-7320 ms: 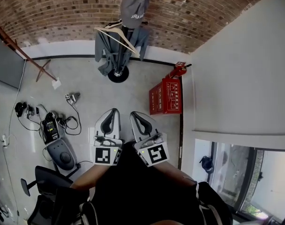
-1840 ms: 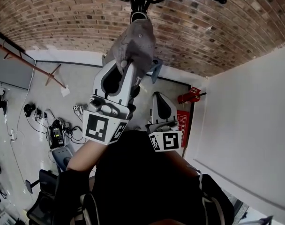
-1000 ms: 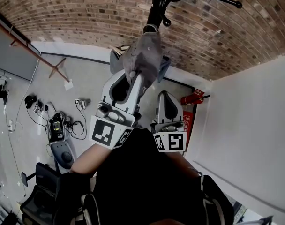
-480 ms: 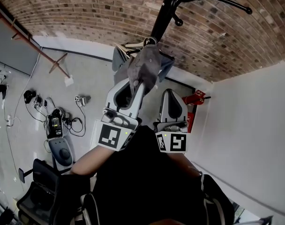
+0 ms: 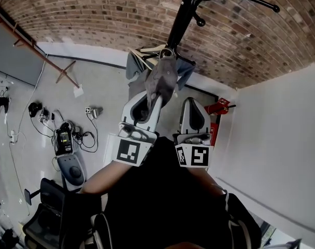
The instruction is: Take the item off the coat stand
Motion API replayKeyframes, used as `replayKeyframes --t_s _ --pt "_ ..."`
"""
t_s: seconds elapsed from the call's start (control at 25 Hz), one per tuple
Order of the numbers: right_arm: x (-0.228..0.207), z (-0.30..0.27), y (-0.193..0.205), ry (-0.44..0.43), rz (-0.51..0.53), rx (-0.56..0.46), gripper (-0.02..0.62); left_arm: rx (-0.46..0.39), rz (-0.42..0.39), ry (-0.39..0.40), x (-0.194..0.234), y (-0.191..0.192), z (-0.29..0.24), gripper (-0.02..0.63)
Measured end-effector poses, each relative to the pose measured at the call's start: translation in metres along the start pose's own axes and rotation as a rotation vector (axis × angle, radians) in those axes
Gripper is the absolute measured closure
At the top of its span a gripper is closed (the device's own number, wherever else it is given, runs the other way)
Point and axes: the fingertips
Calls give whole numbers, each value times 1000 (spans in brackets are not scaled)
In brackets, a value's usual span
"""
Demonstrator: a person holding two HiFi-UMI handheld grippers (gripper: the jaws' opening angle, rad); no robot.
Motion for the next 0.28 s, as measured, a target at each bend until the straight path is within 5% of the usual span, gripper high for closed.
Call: replayKeyframes --t_s 0.28 --pt "9 2 -7 -7 8 -29 575 8 2 17 -5 0 11 515"
Point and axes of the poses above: the fingertips, and each gripper's own axes: z backward along the fingers, x to its left, y out of its underside, and after that the axes turned 6 degrees about x, right-handed
